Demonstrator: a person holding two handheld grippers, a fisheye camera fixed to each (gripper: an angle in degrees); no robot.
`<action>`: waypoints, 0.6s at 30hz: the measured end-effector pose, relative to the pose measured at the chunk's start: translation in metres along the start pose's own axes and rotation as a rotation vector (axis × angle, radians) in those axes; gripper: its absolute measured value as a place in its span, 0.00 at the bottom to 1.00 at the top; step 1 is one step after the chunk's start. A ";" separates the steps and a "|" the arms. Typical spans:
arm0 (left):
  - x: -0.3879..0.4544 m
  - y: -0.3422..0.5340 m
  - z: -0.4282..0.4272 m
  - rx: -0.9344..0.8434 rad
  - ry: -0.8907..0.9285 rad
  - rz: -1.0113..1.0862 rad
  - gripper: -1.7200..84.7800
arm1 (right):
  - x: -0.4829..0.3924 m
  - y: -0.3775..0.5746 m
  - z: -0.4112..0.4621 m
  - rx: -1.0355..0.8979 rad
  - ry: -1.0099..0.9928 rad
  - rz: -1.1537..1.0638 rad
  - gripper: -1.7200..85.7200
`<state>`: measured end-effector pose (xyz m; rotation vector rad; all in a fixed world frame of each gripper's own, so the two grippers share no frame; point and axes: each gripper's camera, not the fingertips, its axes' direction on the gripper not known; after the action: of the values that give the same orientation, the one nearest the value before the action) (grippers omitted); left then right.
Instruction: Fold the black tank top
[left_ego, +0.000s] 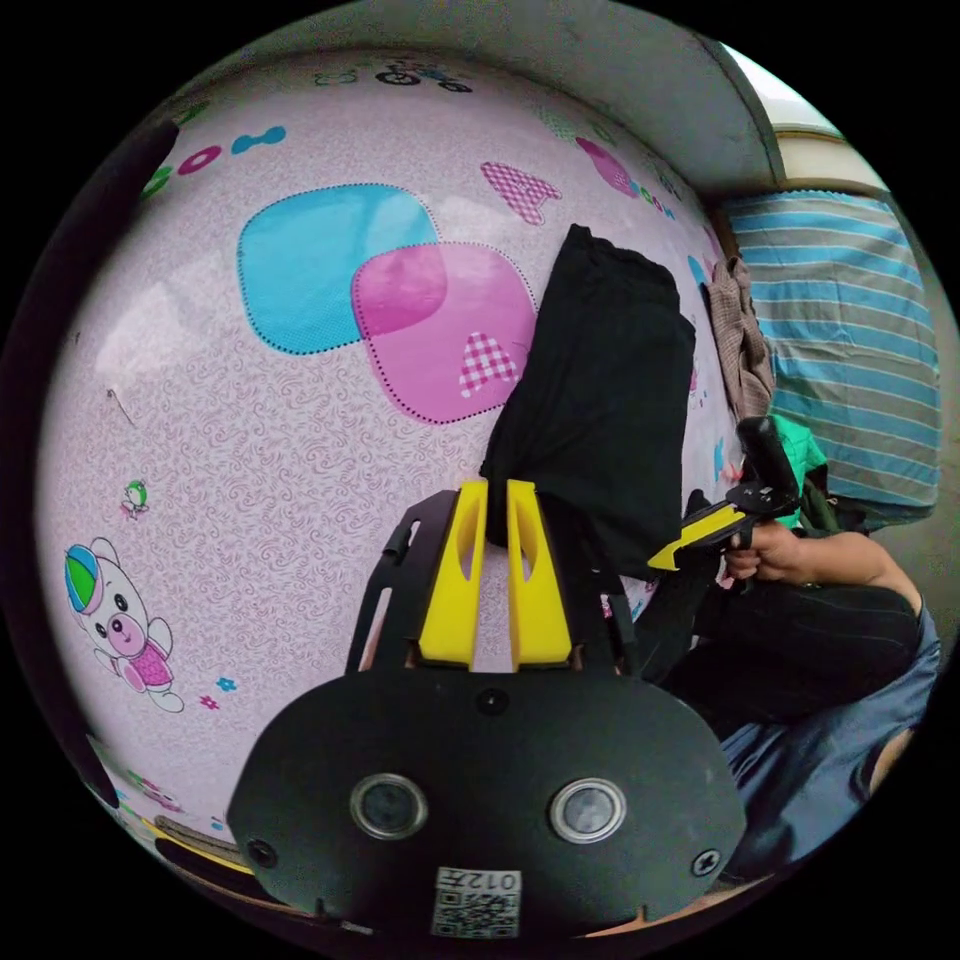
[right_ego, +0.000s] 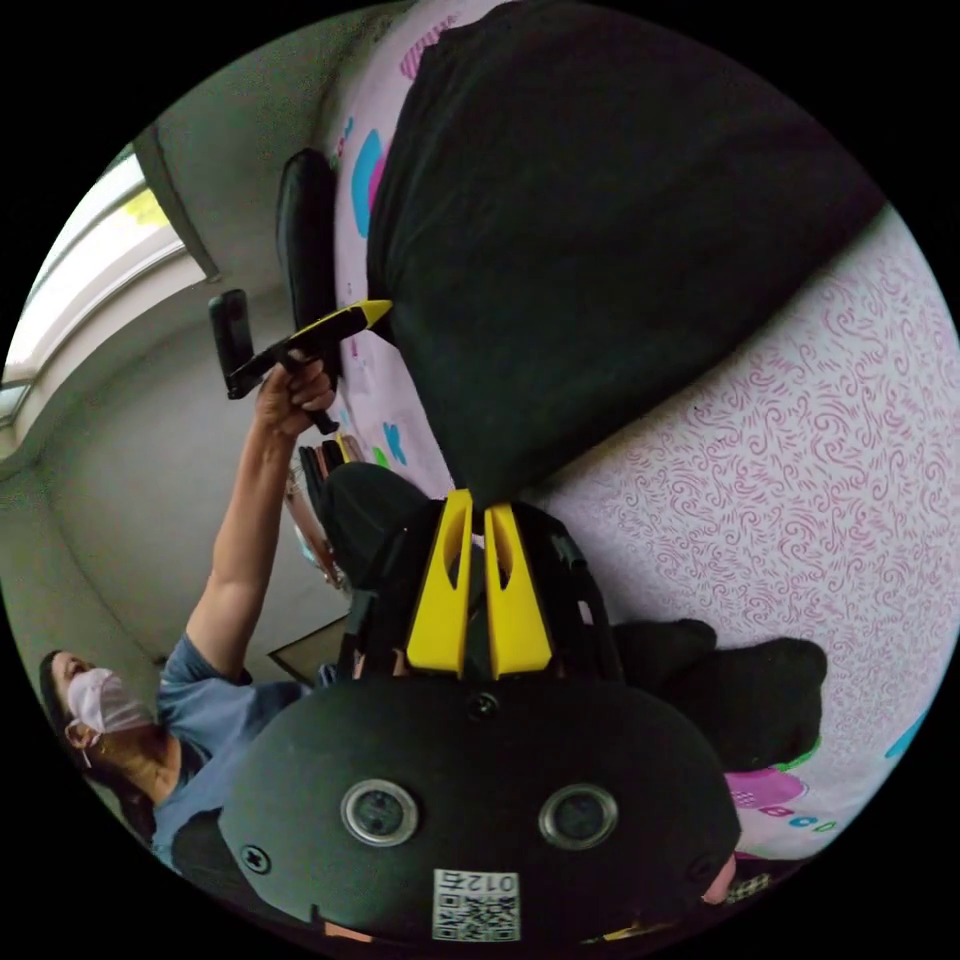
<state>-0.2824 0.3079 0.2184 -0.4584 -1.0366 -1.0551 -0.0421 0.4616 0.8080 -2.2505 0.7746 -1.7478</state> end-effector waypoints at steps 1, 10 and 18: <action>-0.001 0.005 0.002 -0.006 0.001 0.000 0.04 | 0.003 -0.001 0.004 -0.007 -0.044 -0.015 0.01; -0.010 0.115 -0.011 0.058 0.136 -0.033 0.04 | -0.010 -0.020 0.025 0.092 -0.245 -0.203 0.01; 0.004 0.238 -0.060 0.233 0.121 -0.041 0.04 | -0.055 -0.059 0.064 0.074 -0.293 -0.458 0.01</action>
<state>-0.0454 0.3706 0.2290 -0.1829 -1.0495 -0.9718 0.0261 0.5293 0.7694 -2.6976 0.1386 -1.5114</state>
